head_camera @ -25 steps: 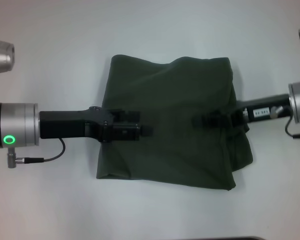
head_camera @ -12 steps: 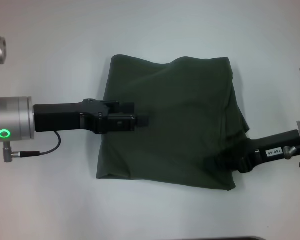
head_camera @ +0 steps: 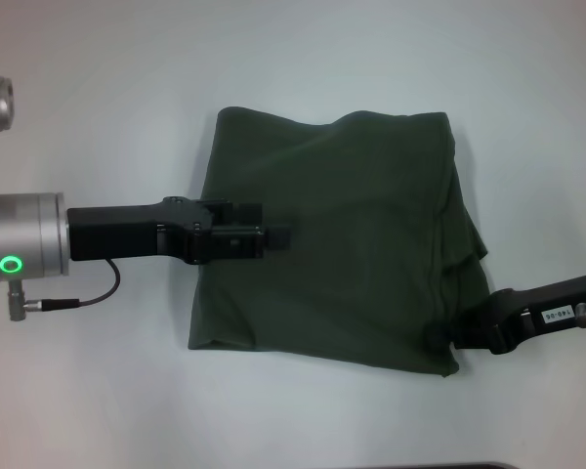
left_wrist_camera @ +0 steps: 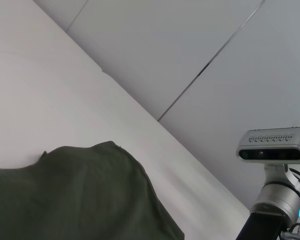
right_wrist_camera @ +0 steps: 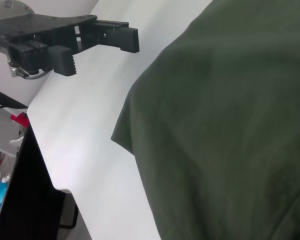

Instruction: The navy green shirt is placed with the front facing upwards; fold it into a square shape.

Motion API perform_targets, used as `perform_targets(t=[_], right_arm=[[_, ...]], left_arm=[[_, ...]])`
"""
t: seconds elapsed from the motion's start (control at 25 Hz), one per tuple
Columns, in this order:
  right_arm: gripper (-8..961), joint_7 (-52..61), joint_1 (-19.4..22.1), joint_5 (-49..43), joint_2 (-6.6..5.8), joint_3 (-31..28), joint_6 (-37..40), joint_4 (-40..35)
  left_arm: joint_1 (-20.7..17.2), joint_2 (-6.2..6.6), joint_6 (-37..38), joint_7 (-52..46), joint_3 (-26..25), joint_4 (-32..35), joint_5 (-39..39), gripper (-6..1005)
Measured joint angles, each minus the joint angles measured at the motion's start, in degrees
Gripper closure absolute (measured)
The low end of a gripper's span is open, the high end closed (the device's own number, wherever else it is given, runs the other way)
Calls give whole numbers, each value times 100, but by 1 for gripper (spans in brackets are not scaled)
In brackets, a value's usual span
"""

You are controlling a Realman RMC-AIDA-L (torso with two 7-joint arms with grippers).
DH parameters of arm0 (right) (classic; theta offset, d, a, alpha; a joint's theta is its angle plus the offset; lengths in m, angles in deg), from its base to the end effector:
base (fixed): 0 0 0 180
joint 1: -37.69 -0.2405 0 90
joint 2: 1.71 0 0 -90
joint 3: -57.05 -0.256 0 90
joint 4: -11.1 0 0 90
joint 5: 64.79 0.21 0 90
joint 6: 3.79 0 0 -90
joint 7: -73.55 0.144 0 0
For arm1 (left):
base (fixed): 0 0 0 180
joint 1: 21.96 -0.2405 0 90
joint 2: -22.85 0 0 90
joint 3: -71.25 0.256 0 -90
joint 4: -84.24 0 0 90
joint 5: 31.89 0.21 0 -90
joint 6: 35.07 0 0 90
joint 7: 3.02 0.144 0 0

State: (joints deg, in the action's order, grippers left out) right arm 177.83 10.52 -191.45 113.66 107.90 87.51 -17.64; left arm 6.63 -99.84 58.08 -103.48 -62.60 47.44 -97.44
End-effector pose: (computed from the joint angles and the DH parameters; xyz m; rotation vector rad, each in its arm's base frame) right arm 0.3146 0.2644 -0.0318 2.6945 -1.4157 -0.2655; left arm -0.2457 0.2975 -0.0411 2.7710 1.1930 0.7822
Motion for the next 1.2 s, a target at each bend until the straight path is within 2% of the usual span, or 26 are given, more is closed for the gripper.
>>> perform_targets(t=[0.32,0.52,0.8,1.12,1.2], right_arm=[[919,-111,143,20,-49,-279,176,-103],[919,-414,194,44,-140,-1109,471,-219],[917,-879,211,54,-228,-2177,510,-225],[904,-1164,119,114,-193,-2551,630,-229],[852,-1271,86,138,-157,-2546,739,-214]], left_arm=[[-2,-8,10,-11,-1,-13,2,201],[23,10,44,-21,-68,-37,-9,202],[102,20,72,2,-473,-52,-16,202],[64,211,536,32,-625,-120,-24,179],[19,222,745,65,-734,-197,-29,167]])
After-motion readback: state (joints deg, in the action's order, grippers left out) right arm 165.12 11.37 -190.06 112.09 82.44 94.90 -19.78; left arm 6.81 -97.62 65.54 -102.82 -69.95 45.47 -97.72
